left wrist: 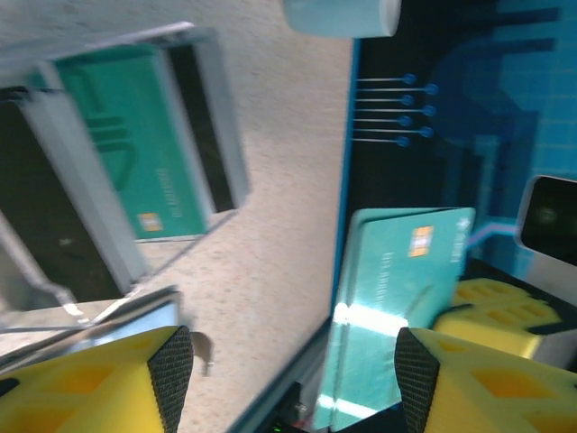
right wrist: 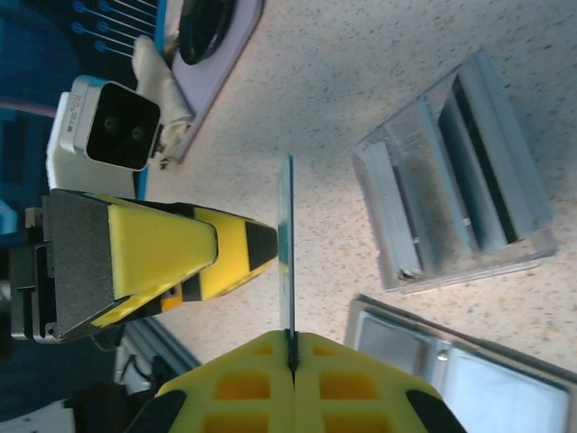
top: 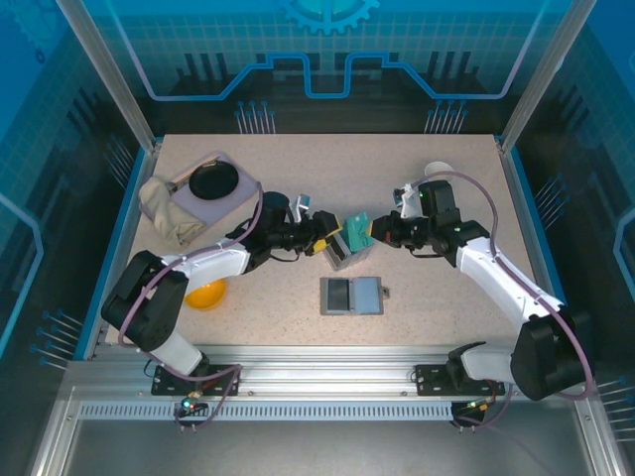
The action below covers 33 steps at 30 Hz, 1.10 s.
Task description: Put the credit cards into the card holder
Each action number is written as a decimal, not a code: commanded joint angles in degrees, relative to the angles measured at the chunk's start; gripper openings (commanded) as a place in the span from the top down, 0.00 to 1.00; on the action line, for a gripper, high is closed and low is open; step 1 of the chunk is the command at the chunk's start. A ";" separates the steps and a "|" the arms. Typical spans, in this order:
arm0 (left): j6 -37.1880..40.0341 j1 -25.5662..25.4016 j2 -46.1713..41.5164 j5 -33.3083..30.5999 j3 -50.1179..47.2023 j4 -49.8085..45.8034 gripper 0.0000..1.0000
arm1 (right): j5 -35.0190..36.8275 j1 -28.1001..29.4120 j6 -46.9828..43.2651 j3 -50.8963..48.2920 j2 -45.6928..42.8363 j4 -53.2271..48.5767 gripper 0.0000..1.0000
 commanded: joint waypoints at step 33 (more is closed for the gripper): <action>-8.81 -0.87 2.98 11.48 1.15 23.66 0.78 | -5.86 -5.41 4.15 -2.94 2.72 3.36 0.98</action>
